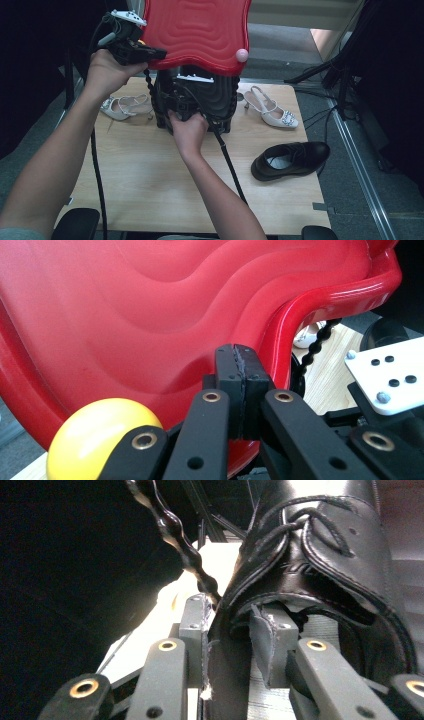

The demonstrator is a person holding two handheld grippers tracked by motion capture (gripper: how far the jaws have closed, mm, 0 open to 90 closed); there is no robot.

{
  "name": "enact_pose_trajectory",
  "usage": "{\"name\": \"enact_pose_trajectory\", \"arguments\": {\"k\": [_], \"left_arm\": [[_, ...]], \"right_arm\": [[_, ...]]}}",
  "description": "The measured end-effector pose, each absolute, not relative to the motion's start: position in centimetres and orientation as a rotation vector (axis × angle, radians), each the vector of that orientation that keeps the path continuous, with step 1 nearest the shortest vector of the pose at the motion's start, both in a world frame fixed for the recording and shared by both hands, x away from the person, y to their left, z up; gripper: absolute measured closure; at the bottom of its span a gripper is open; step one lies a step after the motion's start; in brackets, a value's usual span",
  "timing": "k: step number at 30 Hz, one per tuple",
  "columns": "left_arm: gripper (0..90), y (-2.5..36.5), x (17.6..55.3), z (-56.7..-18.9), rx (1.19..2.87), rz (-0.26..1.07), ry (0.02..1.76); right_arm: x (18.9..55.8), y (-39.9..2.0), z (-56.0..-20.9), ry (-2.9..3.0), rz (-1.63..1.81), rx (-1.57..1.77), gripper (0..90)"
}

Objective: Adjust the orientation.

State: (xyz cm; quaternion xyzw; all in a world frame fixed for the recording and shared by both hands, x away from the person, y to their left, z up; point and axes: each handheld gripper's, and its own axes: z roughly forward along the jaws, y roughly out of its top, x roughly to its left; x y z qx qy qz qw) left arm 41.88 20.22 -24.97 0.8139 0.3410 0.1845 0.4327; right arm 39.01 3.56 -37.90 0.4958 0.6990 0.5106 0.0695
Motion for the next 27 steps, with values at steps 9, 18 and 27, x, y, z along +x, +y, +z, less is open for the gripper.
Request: {"name": "enact_pose_trajectory", "arguments": {"k": [9,18,27], "left_arm": [[90.0,20.2,41.9,-25.0,2.027,0.461,0.852],[90.0,20.2,41.9,-25.0,2.030,0.466,0.852],[90.0,20.2,41.9,-25.0,2.032,0.469,0.855]], "right_arm": [[38.3,3.0,-37.3,2.145,1.550,1.498,67.9],[37.7,2.3,-37.1,2.183,1.544,1.483,68.5],[36.3,0.5,-36.8,2.212,1.545,1.462,71.4]]}}
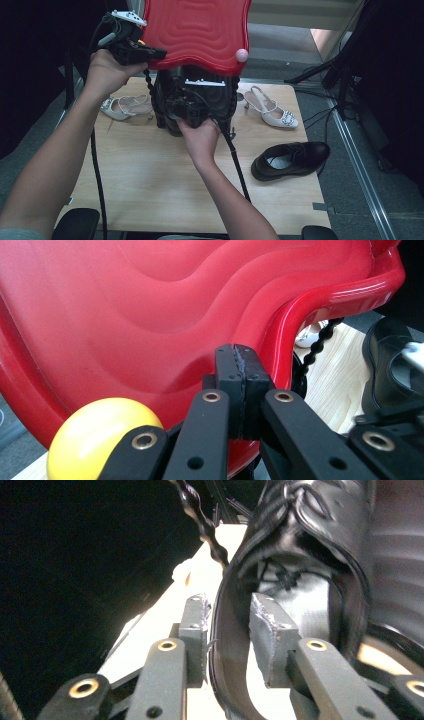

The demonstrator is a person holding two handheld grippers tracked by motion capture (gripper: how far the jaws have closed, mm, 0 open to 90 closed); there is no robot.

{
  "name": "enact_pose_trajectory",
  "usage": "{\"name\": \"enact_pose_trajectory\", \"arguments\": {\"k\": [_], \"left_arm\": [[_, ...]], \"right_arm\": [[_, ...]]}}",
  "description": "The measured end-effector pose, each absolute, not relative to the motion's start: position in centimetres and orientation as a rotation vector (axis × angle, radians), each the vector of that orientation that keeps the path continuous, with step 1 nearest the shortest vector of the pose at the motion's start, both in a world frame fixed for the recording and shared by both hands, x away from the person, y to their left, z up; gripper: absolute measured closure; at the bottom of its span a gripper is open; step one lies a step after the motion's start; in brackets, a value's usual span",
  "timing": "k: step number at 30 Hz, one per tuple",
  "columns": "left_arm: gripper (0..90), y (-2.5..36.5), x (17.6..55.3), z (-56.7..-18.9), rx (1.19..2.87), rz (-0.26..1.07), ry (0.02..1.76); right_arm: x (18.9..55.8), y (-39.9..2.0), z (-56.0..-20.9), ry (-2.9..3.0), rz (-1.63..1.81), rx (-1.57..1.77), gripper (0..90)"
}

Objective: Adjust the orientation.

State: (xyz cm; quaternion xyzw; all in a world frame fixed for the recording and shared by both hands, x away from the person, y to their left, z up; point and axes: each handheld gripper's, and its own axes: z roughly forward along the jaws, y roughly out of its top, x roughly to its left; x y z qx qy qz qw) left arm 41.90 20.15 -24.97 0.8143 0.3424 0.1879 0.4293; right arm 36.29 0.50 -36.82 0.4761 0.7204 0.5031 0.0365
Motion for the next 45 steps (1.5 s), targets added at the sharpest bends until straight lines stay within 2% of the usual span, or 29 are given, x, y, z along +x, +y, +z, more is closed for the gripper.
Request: {"name": "enact_pose_trajectory", "arguments": {"k": [9,14,22,29,35,45], "left_arm": [[90.0,20.1,41.9,-24.9,2.036,0.469,0.865],[90.0,20.1,41.9,-24.9,2.036,0.472,0.871],[90.0,20.0,41.9,-24.9,2.035,0.473,0.875],[90.0,20.0,41.9,-25.0,2.034,0.474,0.874],[90.0,20.0,41.8,-25.0,2.031,0.472,0.880],[90.0,20.0,41.9,-24.9,2.033,0.457,0.896]], "right_arm": [[32.9,-2.6,-37.3,2.269,1.545,1.403,83.9],[31.5,-3.9,-39.0,2.297,1.531,1.396,90.0],[31.3,-3.6,-43.5,2.321,1.504,1.419,90.0],[32.2,-2.2,-45.9,2.322,1.453,1.393,90.0],[33.0,-1.3,-46.7,2.312,1.420,1.383,90.0],[33.2,-0.7,-46.1,2.316,1.418,1.365,90.0]]}}
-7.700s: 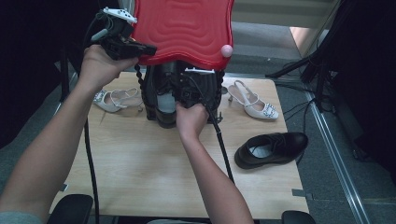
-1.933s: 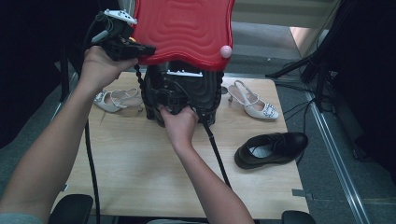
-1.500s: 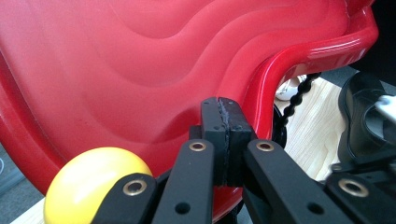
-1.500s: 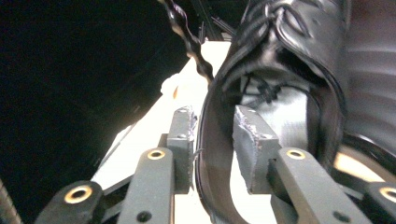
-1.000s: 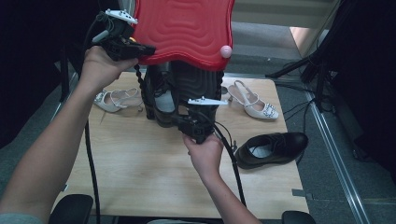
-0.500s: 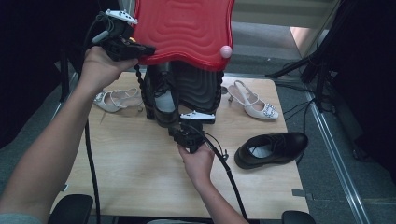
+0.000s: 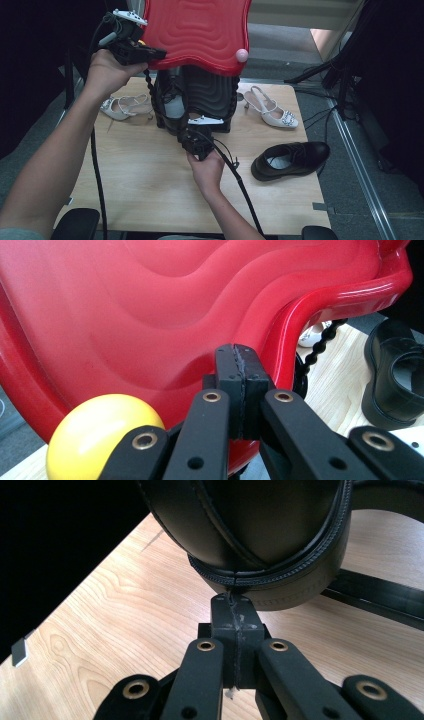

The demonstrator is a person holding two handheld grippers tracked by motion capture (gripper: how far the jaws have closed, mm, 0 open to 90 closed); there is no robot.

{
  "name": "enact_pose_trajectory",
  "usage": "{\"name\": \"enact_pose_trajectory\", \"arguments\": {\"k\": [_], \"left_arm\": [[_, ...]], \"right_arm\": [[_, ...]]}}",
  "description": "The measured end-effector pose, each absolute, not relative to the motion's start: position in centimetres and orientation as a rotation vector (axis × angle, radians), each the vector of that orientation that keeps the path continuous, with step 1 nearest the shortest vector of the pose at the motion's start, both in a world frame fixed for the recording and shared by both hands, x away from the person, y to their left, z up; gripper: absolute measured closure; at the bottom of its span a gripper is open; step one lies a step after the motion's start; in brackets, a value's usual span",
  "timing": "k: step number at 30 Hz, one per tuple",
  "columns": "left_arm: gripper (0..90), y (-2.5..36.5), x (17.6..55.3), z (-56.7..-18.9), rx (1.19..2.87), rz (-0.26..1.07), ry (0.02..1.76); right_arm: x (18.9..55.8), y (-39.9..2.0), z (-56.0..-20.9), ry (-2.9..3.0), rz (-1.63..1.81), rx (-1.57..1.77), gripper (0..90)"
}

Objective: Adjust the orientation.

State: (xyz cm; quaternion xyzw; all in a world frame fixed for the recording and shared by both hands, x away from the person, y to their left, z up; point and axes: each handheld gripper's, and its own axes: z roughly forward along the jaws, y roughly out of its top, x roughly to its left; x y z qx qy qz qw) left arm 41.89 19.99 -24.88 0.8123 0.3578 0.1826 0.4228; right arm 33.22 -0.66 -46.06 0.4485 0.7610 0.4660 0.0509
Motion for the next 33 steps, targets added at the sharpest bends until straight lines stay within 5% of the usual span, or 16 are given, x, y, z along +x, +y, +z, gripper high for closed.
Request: {"name": "enact_pose_trajectory", "arguments": {"k": [33], "left_arm": [[90.0,20.0,41.7,-25.0,2.023,0.470,0.890]], "right_arm": [[40.5,4.2,-44.8,2.240,1.413,1.526,90.0]]}}
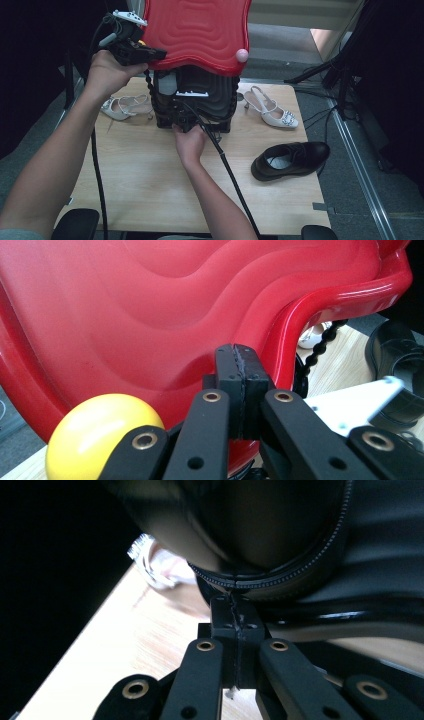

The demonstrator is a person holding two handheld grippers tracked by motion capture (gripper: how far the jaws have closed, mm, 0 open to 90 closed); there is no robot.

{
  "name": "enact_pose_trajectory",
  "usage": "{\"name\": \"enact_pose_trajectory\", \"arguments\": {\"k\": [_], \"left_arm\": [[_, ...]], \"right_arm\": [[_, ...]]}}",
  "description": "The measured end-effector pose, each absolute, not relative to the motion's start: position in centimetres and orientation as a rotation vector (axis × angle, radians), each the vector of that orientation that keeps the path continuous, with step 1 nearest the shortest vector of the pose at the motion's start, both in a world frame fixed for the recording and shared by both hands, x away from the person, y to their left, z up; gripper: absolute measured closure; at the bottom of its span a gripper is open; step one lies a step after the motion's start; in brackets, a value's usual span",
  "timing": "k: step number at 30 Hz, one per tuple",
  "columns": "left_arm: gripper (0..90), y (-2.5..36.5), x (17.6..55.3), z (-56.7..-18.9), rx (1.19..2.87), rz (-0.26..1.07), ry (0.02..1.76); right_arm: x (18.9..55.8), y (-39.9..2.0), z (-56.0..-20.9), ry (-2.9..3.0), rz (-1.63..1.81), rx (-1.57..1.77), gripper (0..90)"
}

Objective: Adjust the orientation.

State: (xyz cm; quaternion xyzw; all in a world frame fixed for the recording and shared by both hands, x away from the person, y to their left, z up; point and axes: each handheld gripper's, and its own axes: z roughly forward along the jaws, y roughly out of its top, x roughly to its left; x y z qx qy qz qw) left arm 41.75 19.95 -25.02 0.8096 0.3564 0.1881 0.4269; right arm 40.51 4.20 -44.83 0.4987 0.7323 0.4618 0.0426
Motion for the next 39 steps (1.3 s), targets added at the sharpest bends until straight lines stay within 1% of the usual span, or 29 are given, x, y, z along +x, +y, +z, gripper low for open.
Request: {"name": "enact_pose_trajectory", "arguments": {"k": [1,2,3,10,15,20,23,25,28,32,34,39], "left_arm": [[90.0,20.0,41.7,-25.0,2.020,0.472,0.888],[90.0,20.0,41.7,-25.0,2.023,0.474,0.888],[90.0,20.1,41.8,-25.1,2.017,0.473,0.885],[90.0,19.9,41.9,-25.1,2.020,0.483,0.900],[90.0,19.9,42.0,-25.0,2.016,0.477,0.909],[89.8,20.1,42.1,-24.8,2.000,0.439,0.924],[80.0,20.4,42.1,-24.1,1.968,0.380,0.941],[78.7,20.5,42.0,-23.7,1.977,0.387,0.954],[74.4,20.7,41.7,-23.4,1.965,0.358,0.952],[67.9,20.8,40.9,-23.3,1.979,0.328,0.948],[63.1,20.9,40.3,-23.4,1.982,0.302,0.945],[63.6,21.3,39.0,-24.3,1.999,0.249,0.883]], "right_arm": [[40.6,4.2,-45.0,2.242,1.415,1.535,89.1],[40.4,4.1,-45.0,2.234,1.448,1.530,85.0],[40.1,3.8,-44.9,2.228,1.503,1.513,84.3],[38.7,2.4,-44.6,2.252,1.486,1.475,88.0],[37.8,1.1,-44.7,2.265,1.476,1.460,87.9],[36.7,-0.6,-44.2,2.282,1.489,1.429,86.4],[36.0,-1.5,-44.0,2.307,1.477,1.398,83.4],[35.6,-2.1,-43.9,2.332,1.463,1.395,82.1],[34.9,-3.1,-43.7,2.360,1.449,1.366,80.9],[34.2,-4.5,-43.4,2.398,1.456,1.343,78.9],[33.8,-5.1,-43.3,2.421,1.441,1.311,78.2],[32.9,-6.6,-43.2,2.450,1.408,1.277,77.3]]}}
